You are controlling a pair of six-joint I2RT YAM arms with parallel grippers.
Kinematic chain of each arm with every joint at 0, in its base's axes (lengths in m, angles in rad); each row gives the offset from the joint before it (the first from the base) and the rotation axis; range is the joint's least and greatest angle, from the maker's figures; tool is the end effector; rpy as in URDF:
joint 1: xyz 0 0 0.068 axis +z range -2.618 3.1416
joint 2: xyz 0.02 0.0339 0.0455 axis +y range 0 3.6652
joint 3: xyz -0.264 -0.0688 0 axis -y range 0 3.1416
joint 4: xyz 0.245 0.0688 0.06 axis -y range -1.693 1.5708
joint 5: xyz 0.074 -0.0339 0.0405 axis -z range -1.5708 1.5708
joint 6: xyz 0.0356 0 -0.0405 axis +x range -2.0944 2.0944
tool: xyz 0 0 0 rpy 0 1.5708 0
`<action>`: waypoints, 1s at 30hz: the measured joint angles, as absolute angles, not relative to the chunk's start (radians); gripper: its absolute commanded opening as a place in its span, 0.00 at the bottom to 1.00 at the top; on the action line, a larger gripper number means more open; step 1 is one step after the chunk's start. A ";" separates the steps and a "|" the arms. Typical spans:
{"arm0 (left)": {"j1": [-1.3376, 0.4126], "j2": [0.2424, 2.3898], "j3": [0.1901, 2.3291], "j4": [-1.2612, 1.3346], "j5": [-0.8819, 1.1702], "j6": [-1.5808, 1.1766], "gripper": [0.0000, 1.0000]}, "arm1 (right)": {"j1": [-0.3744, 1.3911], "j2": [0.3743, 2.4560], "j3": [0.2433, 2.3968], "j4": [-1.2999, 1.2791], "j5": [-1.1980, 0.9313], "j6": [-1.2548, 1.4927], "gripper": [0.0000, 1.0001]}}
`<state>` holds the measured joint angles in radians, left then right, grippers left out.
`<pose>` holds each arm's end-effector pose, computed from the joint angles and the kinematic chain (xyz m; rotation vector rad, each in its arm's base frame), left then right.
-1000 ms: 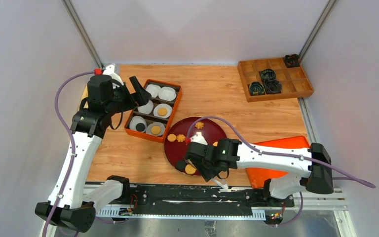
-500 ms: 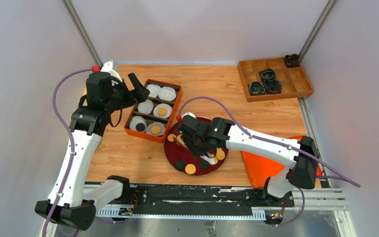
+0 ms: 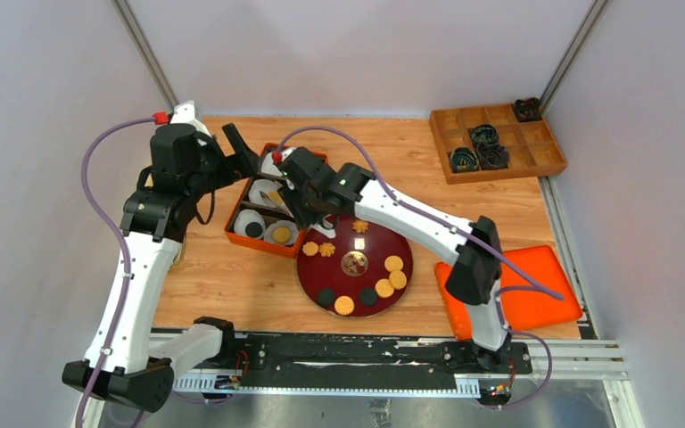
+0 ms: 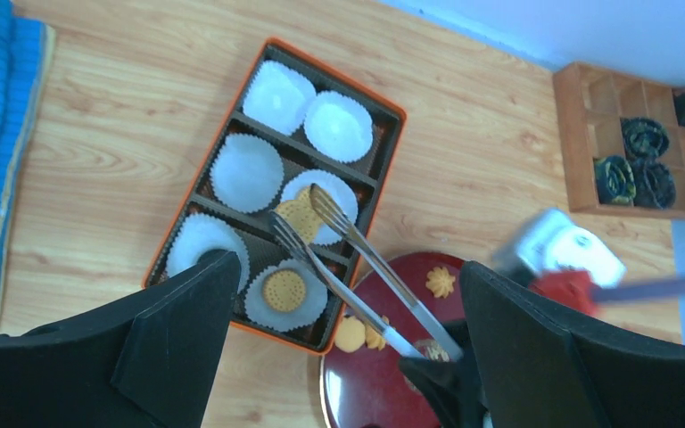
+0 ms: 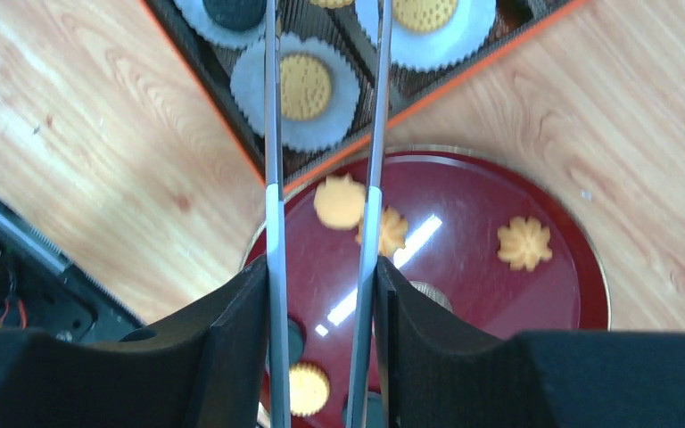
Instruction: Pack the cookies
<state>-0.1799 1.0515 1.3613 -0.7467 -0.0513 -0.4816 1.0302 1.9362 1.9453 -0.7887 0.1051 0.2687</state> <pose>0.2003 -0.0346 0.4282 -0.3372 1.9983 -0.3698 0.2279 0.3724 0.3454 -0.8441 2.2509 0.5063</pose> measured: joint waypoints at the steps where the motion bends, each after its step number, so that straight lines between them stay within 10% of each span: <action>1: -0.180 1.052 1.373 -0.750 -0.062 -0.479 1.00 | 1.024 1.967 1.975 -0.785 0.096 0.262 0.00; 21: -0.180 1.024 1.438 -0.788 -0.189 -0.419 1.00 | 0.921 2.273 2.240 -0.699 -0.052 0.181 0.01; 30: -0.180 1.021 1.430 -0.791 -0.189 -0.413 1.00 | 0.920 2.318 2.254 -0.684 -0.059 0.176 0.35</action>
<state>-0.1799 1.0210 1.4296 -0.7914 -0.1894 -0.4129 0.9195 2.3184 2.2543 -0.6838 -0.0589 0.1764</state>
